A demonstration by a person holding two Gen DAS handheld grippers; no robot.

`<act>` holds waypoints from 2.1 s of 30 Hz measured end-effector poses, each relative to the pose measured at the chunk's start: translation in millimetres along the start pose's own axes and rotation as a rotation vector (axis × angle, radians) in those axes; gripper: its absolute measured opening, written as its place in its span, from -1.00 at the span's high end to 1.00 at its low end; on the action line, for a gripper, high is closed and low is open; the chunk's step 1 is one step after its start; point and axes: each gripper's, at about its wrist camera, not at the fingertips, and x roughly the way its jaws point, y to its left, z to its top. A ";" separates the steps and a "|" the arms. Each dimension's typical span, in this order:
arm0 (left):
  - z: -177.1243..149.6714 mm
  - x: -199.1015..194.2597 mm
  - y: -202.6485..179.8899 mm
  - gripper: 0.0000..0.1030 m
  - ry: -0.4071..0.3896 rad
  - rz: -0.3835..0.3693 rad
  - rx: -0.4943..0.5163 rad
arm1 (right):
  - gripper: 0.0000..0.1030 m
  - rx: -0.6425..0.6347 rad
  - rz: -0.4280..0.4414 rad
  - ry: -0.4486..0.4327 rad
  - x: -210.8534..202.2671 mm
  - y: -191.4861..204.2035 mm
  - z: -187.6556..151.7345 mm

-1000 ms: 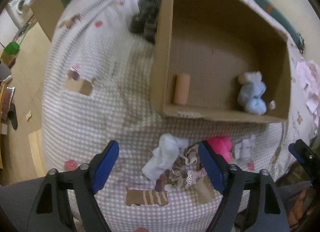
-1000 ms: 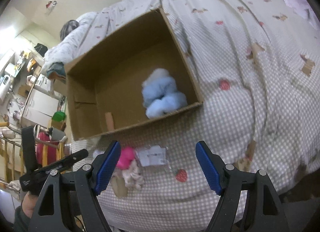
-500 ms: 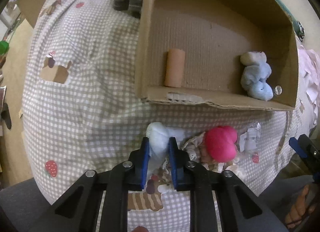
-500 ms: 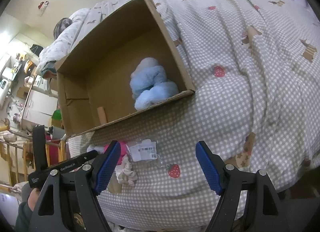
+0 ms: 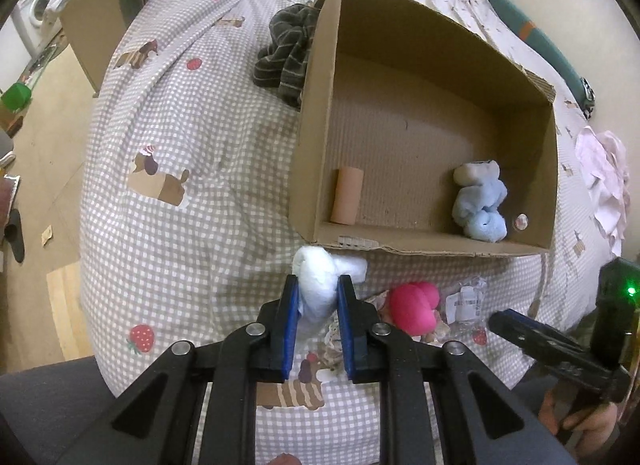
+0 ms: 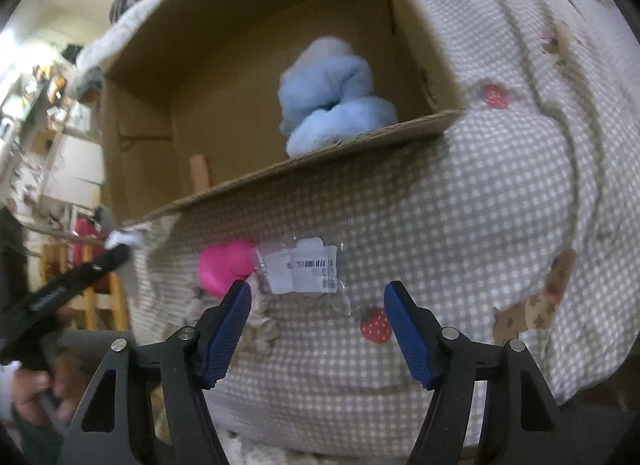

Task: Organize soft objects
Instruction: 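Grasp the clear barcode bag with the right tool while the left tool lifts the sock, then carry the sock and bag into the box and open both tools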

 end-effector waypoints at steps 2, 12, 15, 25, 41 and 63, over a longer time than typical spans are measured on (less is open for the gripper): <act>3.4 6.0 -5.4 0.68 0.009 0.028 0.026 | -0.44 -0.050 -0.066 0.011 11.9 14.0 2.9; 3.8 7.0 -3.5 0.67 0.008 0.026 0.028 | 0.54 -0.169 -0.212 0.077 56.1 49.1 10.7; 4.3 5.4 -2.6 0.67 0.009 0.016 0.025 | 0.69 -0.154 -0.170 0.062 49.7 45.9 10.9; 0.0 6.6 -6.3 0.68 0.009 0.032 0.035 | 0.70 -0.110 -0.079 -0.025 4.6 18.9 -5.6; 3.4 -61.4 -26.4 0.67 -0.167 0.038 0.111 | 0.70 -0.023 0.141 -0.219 -82.9 7.8 -3.1; 75.6 -39.7 -57.3 0.67 -0.203 0.039 0.155 | 0.70 -0.171 0.082 -0.272 -71.0 57.7 76.7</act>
